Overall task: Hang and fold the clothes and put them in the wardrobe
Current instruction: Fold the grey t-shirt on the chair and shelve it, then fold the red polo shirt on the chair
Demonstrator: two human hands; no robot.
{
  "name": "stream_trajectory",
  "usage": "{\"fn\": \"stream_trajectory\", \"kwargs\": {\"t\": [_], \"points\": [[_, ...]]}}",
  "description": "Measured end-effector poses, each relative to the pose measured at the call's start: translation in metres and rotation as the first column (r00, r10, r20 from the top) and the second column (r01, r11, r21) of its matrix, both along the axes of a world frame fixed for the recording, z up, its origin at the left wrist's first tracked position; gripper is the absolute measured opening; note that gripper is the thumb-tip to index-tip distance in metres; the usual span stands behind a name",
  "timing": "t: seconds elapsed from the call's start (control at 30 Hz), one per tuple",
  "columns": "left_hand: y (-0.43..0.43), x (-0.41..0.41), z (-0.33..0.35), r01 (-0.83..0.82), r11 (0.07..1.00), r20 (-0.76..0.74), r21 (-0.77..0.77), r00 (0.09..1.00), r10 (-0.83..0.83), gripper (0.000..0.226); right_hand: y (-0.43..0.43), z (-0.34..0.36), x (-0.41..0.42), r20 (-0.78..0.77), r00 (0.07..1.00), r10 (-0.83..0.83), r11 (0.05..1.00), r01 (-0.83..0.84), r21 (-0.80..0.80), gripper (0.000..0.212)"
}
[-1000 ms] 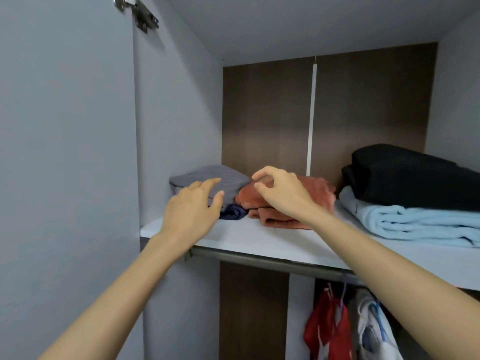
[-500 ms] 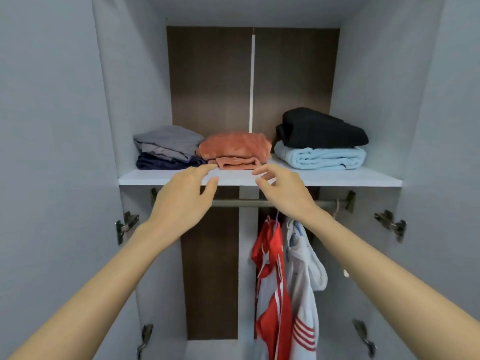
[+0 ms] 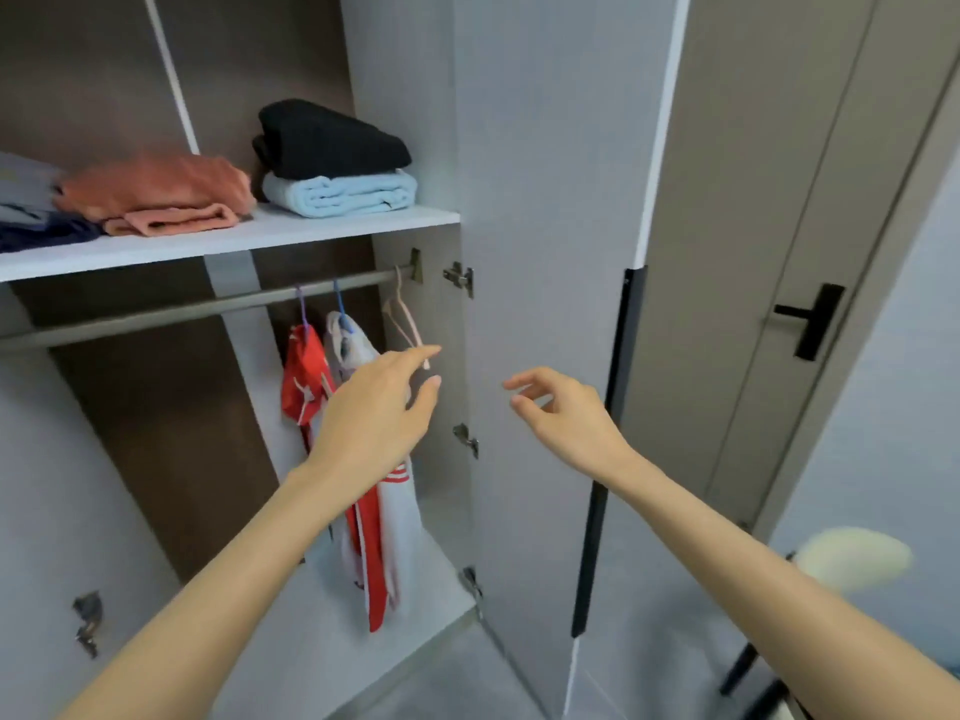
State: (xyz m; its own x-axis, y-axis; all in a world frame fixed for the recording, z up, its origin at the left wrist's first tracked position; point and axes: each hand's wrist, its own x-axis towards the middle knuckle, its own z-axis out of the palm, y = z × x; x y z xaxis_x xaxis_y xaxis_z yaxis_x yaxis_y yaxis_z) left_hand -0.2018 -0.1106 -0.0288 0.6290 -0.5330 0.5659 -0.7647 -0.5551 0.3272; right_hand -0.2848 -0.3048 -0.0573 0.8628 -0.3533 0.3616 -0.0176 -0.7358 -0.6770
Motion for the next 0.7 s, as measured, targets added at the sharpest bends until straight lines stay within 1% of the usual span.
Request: {"fn": "stream_trajectory", "kwargs": {"t": [0.1,0.2,0.3,0.4,0.57,0.7], "points": [[-0.048,-0.042,-0.024,0.12,0.993,-0.053,0.014,0.991,-0.119,0.039,-0.033,-0.025,-0.068,-0.05,0.992,-0.119,0.992,0.12,0.023,0.019],[-0.101,-0.088,-0.046,0.222,0.974,-0.09,0.047,0.972,-0.218,0.037,-0.069,-0.049,-0.141,-0.088,0.963,-0.254,0.965,0.259,0.043,0.019],[-0.157,-0.141,-0.067,0.348,0.936,-0.17,0.051,0.927,-0.335,0.037,-0.105,-0.071,-0.216,-0.125,0.92,-0.371,0.922,0.381,0.069,0.018],[-0.209,-0.198,-0.088,0.459,0.886,-0.227,0.065,0.871,-0.435,0.037,-0.137,-0.091,-0.291,-0.186,0.863,-0.47,0.863,0.493,0.109,0.018],[-0.29,-0.294,-0.119,0.602,0.788,-0.31,0.128,0.779,-0.545,0.038,-0.182,-0.123,-0.415,-0.25,0.761,-0.598,0.762,0.637,0.117,0.019],[-0.348,-0.362,-0.14,0.702,0.696,-0.368,0.154,0.694,-0.619,0.036,-0.203,-0.148,-0.503,-0.32,0.646,-0.692,0.65,0.752,0.112,0.018]]}}
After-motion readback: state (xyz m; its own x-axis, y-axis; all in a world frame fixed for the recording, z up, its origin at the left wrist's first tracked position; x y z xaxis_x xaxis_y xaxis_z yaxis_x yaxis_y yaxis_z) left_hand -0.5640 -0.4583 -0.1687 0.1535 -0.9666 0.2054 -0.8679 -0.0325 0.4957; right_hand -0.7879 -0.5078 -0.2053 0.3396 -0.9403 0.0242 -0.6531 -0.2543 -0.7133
